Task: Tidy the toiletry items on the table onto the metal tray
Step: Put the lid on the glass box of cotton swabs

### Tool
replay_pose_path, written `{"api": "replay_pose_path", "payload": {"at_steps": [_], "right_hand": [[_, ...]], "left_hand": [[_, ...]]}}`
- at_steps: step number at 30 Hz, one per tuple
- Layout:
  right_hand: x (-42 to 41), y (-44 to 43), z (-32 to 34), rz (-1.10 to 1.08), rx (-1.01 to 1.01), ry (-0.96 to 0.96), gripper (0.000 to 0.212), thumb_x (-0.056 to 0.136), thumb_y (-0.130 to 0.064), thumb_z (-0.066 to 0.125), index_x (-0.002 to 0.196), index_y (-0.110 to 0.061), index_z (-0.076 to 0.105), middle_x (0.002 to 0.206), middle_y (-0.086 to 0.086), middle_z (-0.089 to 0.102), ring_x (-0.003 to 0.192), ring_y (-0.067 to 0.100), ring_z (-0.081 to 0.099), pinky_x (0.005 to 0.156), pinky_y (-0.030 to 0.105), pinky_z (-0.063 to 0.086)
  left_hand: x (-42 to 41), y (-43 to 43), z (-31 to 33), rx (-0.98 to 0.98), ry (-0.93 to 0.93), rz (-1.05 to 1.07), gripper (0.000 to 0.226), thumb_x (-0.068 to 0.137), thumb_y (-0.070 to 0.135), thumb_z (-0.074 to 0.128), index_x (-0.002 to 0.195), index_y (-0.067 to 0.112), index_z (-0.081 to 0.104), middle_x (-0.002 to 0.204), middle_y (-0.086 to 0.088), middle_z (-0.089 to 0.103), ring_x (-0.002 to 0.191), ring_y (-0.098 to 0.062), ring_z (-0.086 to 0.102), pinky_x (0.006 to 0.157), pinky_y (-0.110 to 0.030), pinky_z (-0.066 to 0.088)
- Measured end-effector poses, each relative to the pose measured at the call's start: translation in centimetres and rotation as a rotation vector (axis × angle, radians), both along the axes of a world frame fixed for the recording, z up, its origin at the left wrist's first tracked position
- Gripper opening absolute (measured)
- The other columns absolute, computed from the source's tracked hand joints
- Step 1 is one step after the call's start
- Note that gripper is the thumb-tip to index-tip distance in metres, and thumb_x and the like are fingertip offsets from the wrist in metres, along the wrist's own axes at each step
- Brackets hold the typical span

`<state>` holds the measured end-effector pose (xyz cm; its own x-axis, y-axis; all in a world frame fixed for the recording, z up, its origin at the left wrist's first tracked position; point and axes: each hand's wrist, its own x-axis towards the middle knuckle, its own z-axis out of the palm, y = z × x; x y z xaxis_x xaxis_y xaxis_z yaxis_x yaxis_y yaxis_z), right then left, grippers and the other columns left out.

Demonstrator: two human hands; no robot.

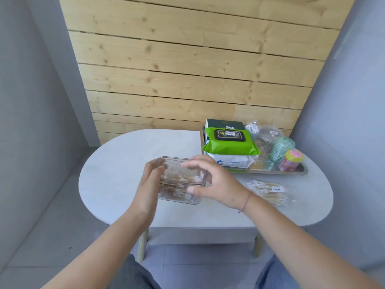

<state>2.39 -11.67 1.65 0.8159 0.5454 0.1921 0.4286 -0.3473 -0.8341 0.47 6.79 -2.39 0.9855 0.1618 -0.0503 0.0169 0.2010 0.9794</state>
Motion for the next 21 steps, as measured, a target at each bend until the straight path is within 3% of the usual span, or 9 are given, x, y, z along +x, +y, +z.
{"api": "replay_pose_path", "payload": {"at_steps": [3,6,10,13,16,18,21], "right_hand": [[0.7,-5.1,0.7,0.034,0.021,0.203,0.069,0.076,-0.004,0.075,0.135,-0.018,0.041,0.137,0.000,0.047,0.127,0.003,0.047,0.104,0.016,0.037],[1.3,-9.2,-0.3,-0.005,-0.056,0.268,0.076,0.075,-0.004,0.076,0.138,-0.023,0.037,0.142,-0.011,0.043,0.132,-0.001,0.040,0.108,0.017,0.034],[2.5,-11.6,-1.5,-0.046,-0.165,0.280,0.081,0.074,-0.006,0.077,0.141,-0.026,0.035,0.146,-0.015,0.038,0.133,-0.005,0.036,0.108,0.012,0.030],[3.1,-11.9,-2.3,-0.052,-0.194,0.287,0.081,0.074,-0.005,0.076,0.142,-0.024,0.035,0.146,-0.013,0.039,0.133,-0.006,0.035,0.112,0.017,0.027],[3.5,-11.9,-2.7,-0.041,-0.217,0.287,0.081,0.075,-0.007,0.077,0.141,-0.025,0.034,0.146,-0.014,0.038,0.134,-0.008,0.033,0.111,0.014,0.026],[3.8,-12.0,-2.7,-0.027,-0.242,0.284,0.085,0.073,-0.015,0.079,0.143,-0.024,0.032,0.145,-0.017,0.036,0.132,-0.012,0.032,0.108,0.008,0.026],[3.9,-12.0,-2.6,-0.042,-0.269,0.279,0.086,0.071,-0.029,0.080,0.143,-0.028,0.032,0.145,-0.019,0.036,0.130,-0.014,0.032,0.108,0.010,0.027]], "left_hand": [[-0.3,-5.4,0.3,-0.021,0.006,-0.006,0.023,0.093,0.028,0.044,0.111,0.039,0.054,0.111,0.013,0.060,0.100,0.001,0.056,0.073,-0.023,0.042],[-0.1,-10.1,-0.1,-0.043,0.025,-0.006,0.030,0.096,0.020,0.040,0.124,0.027,0.048,0.122,0.004,0.056,0.112,-0.009,0.051,0.080,-0.020,0.041],[0.6,-12.6,-0.7,-0.019,0.061,-0.021,0.032,0.096,0.017,0.040,0.127,0.020,0.045,0.128,0.001,0.053,0.122,-0.012,0.047,0.101,-0.030,0.039],[0.9,-12.8,-1.4,-0.002,0.091,-0.037,0.033,0.096,0.018,0.040,0.129,0.021,0.044,0.130,0.003,0.051,0.123,-0.011,0.046,0.102,-0.029,0.036],[1.1,-12.3,-1.8,0.024,0.086,-0.059,0.032,0.096,0.020,0.041,0.128,0.022,0.045,0.129,0.007,0.052,0.117,-0.003,0.048,0.094,-0.022,0.036],[1.2,-12.1,-1.9,0.069,0.075,-0.070,0.029,0.096,0.019,0.042,0.125,0.022,0.047,0.127,0.008,0.053,0.115,-0.002,0.049,0.091,-0.020,0.036],[1.5,-11.6,-1.9,0.140,0.057,-0.100,0.028,0.097,0.018,0.042,0.124,0.018,0.046,0.122,0.007,0.055,0.112,-0.005,0.051,0.090,-0.020,0.039]]}}
